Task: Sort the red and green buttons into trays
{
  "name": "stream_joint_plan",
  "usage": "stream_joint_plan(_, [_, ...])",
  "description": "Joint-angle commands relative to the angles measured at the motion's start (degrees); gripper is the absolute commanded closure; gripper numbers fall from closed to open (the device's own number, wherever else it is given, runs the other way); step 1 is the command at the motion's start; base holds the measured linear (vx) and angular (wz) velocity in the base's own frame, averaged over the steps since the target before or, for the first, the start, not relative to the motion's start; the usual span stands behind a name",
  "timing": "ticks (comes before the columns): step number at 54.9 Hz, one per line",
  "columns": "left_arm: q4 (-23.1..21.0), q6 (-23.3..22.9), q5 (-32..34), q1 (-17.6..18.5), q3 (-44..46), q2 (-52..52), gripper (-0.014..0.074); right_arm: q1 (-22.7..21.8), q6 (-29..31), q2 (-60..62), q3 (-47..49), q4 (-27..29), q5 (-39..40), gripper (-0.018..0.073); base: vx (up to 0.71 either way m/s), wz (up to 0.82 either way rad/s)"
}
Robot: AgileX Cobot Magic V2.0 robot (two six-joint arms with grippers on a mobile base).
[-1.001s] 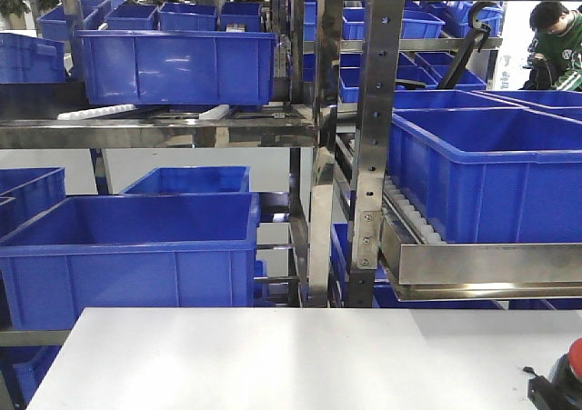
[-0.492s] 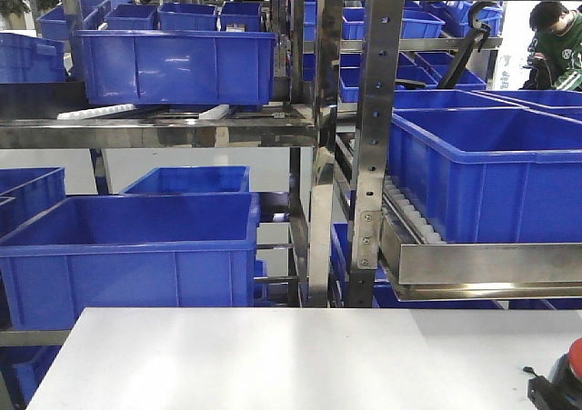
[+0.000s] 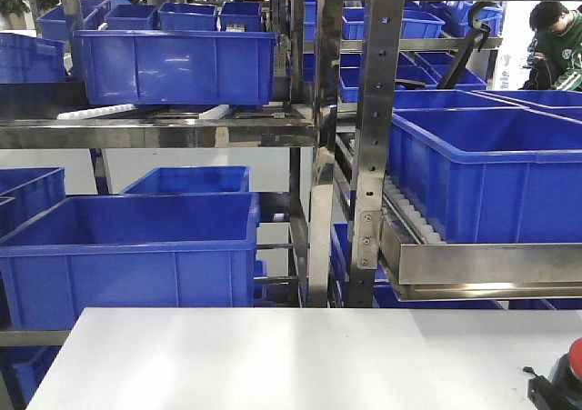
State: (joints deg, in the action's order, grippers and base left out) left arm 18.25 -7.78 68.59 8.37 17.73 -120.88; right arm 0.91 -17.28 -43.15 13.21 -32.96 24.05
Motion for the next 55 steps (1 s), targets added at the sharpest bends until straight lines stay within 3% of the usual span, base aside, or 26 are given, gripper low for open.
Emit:
stream_joint_plan(1, [-0.7, 0.96, 8.52, 0.04, 0.4, 0.0, 0.0019, -0.36, -0.05, 0.37, 1.76, 0.74, 4.71, 0.0568, 0.0, 0.0])
stream_joint_plan(10, [-0.99, 1.44, 10.04, 0.04, 0.89, -1.83, 0.006, -0.36, -0.1, 0.37, 1.76, 0.74, 4.71, 0.0568, 0.0, 0.0])
stream_joint_plan(17, [-1.93, 1.44, 10.04, 0.04, 0.89, -1.83, 0.016, -0.36, -0.09, 0.37, 1.76, 0.74, 4.71, 0.0568, 0.0, 0.0])
stream_joint_plan(33, [-2.85, 1.32, 10.04, 0.04, 0.78, -1.78, 0.0606, -0.36, -0.48, 0.37, 1.76, 0.74, 4.71, 0.0568, 0.0, 0.0])
stream_joint_plan(55, [3.18, 1.18, 9.96, 0.04, 0.78, 3.93, 0.0597, -0.36, -0.48, 0.37, 1.76, 0.74, 4.71, 0.0568, 0.0, 0.0])
